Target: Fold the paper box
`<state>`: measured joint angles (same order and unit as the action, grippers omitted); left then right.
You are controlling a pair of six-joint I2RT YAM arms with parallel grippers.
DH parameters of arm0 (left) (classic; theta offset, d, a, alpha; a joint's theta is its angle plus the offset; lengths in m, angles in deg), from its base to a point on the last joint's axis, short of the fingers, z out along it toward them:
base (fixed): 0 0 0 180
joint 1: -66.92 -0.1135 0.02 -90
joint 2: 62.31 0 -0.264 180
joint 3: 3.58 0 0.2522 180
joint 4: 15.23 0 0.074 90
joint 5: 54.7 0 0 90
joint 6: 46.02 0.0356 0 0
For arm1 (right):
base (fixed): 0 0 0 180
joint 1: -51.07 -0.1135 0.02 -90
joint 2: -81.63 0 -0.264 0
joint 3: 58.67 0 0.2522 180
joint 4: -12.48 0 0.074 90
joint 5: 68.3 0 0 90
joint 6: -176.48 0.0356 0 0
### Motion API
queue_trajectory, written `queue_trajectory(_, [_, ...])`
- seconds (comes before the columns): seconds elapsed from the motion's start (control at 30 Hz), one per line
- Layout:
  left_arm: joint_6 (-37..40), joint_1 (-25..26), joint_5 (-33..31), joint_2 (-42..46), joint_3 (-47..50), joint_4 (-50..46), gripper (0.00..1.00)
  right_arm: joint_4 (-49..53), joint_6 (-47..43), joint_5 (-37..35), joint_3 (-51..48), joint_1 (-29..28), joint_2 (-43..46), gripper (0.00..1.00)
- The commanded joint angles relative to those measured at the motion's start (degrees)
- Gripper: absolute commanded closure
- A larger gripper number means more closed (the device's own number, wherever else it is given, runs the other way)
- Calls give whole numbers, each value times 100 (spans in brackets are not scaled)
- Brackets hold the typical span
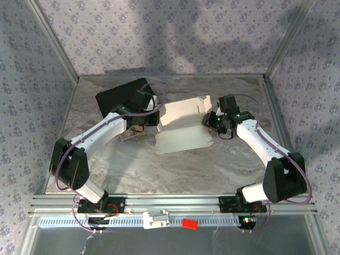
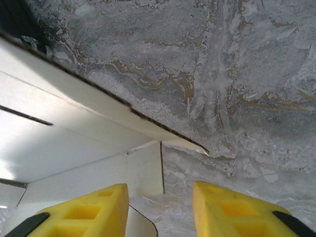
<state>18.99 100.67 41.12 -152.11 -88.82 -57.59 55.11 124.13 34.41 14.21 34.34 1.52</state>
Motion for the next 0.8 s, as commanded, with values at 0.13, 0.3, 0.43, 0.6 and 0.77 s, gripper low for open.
queue_trajectory(0.13, [92, 45, 59, -53, -213, -109, 100, -84, -67, 66, 294, 36, -118, 73])
queue_trajectory(0.3, [126, 87, 65, -147, -321, -127, 100, -127, -6, 106, 332, -27, -163, 77])
queue_trajectory(0.43, [136, 121, 59, -178, -349, -116, 100, -123, -3, 145, 434, -89, -227, 77])
queue_trajectory(0.6, [100, 123, 53, -194, -373, -87, 100, -94, -62, 202, 564, -230, -404, 78])
queue_trajectory(0.77, [74, 114, 17, -161, -375, -67, 100, -60, -98, 257, 664, -383, -571, 79])
